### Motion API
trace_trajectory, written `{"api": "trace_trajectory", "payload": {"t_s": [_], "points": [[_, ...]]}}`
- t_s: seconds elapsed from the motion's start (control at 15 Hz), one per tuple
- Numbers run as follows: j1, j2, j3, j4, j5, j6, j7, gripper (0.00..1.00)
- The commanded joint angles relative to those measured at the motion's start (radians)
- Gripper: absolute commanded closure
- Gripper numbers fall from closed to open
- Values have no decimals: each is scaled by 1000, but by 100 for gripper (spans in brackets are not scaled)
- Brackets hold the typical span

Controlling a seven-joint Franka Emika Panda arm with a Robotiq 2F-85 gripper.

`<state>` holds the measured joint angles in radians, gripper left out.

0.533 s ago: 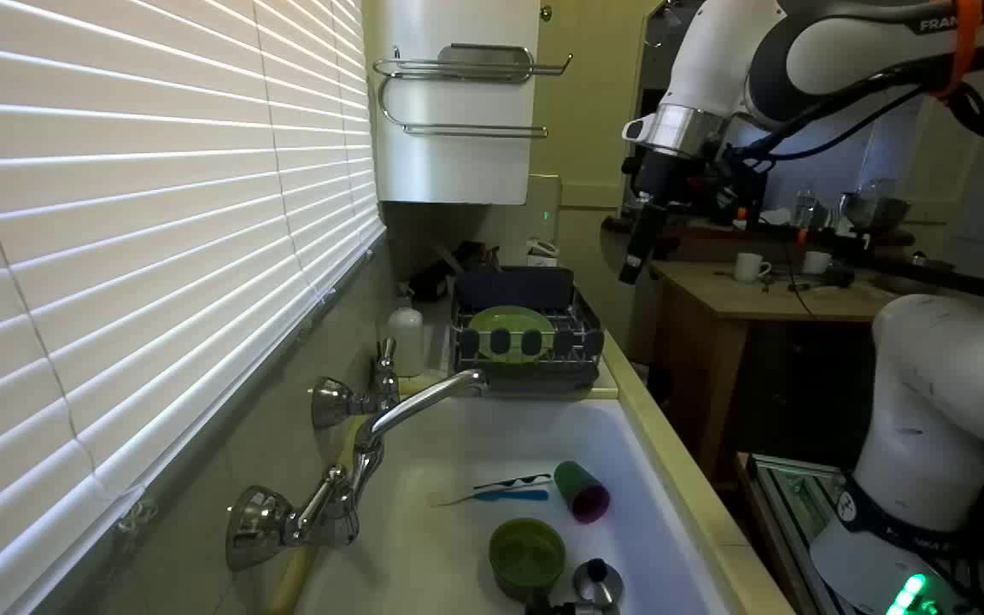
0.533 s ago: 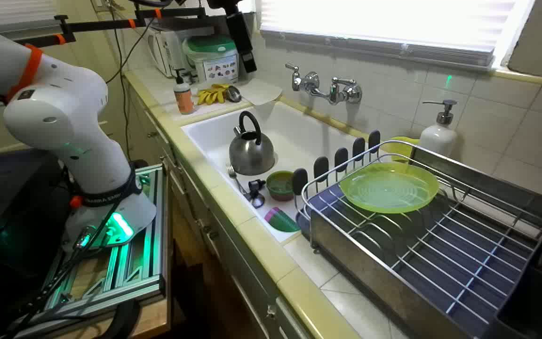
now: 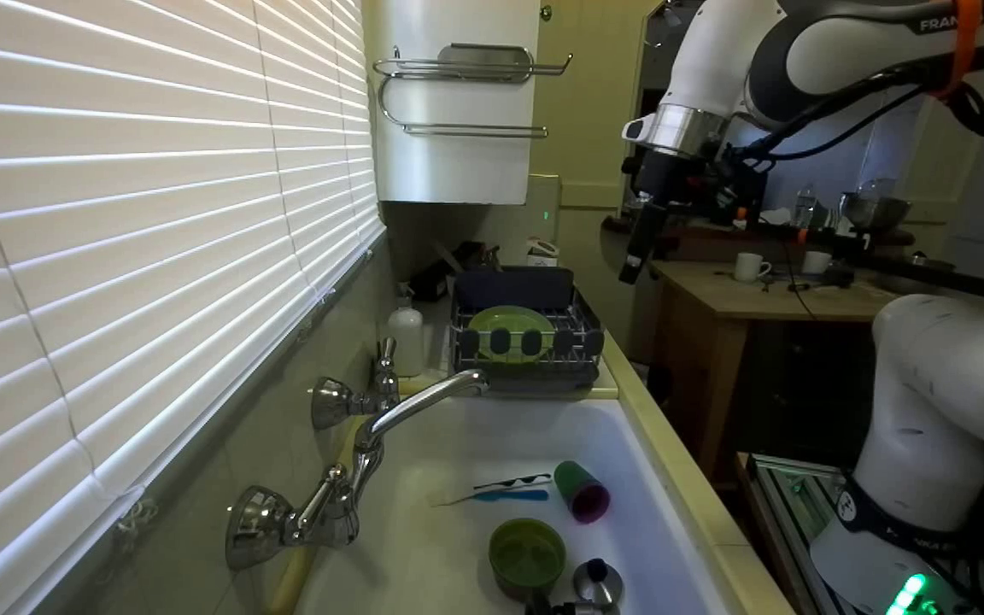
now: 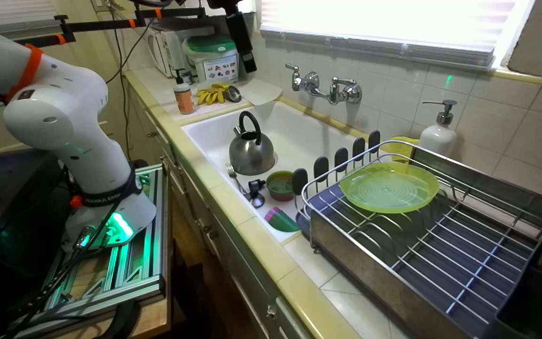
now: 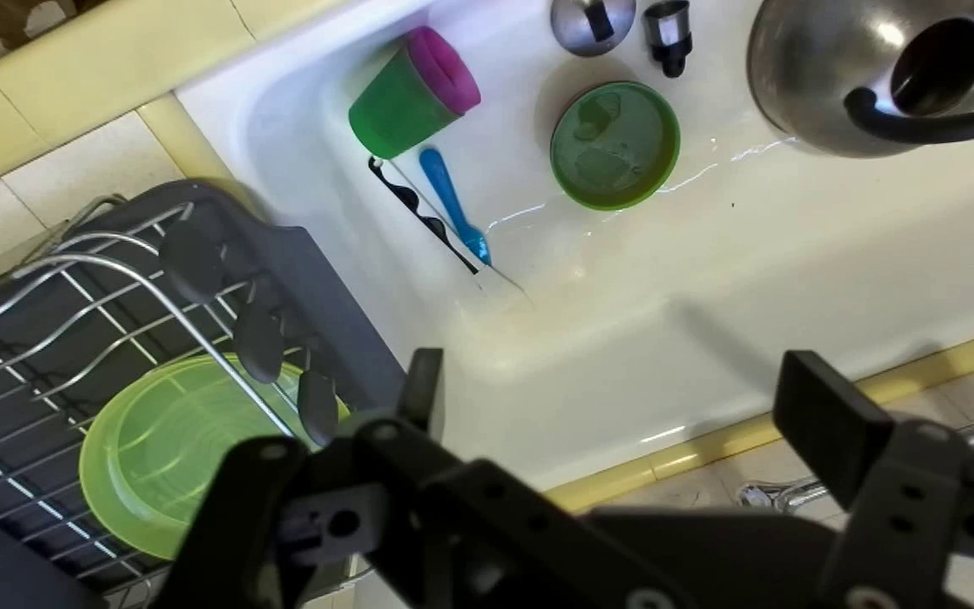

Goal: Put the yellow plate in the sink

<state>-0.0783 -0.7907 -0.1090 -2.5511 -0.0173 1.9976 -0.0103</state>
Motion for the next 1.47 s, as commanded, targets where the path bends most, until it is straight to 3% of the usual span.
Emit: {"api": "trace_trajectory", "payload": {"t_s": [0.0,0.33,0.6,1.13,1.2,1.4], "points": [[-40,52,9,13,-35,60,17,0],[-122,220,-17,51,-129,311,25,0],[-154,404,-62,125,-107,448,14,0],[-199,747,-135,343,-89,549,57,0],[-186,658,-127,287,-98,527,28,0],[-186,689,-131,304,-98,528,28,0]]}}
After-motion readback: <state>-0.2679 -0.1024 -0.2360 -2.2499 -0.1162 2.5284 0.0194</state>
